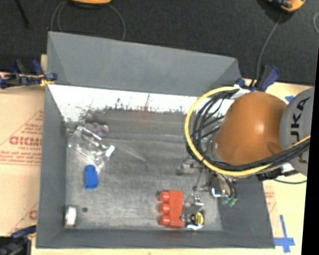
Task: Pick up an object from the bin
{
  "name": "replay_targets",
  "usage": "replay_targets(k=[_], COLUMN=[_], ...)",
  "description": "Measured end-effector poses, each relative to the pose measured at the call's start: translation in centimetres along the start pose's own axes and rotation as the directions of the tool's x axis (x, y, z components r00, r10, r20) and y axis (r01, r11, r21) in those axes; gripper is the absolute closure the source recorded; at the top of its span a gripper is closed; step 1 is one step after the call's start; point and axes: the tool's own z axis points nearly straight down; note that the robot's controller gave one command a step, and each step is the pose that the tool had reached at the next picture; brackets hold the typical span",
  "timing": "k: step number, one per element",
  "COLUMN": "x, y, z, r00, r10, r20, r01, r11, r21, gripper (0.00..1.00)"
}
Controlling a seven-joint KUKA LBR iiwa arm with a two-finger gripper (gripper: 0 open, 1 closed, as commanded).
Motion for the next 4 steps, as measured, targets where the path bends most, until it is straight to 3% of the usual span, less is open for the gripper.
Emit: replay_targets(k=[1,2,3,4], x=[0.4,0.3,0.2,-2.7], y=[-4.9,-1.5,-1.6,-2.3], z=[12.3,13.5,13.5,13.6], r00=[0.987,0.963,0.963,1.0], r10=[0.159,0.268,0.267,0.019], r20=[-0.004,0.016,0.018,-0.005], r01=[-0.159,-0.268,-0.268,-0.019], r11=[0.987,0.963,0.964,1.0], r21=[0.0,0.002,0.002,0.003], gripper=[0.0,0.0,1.0,1.0])
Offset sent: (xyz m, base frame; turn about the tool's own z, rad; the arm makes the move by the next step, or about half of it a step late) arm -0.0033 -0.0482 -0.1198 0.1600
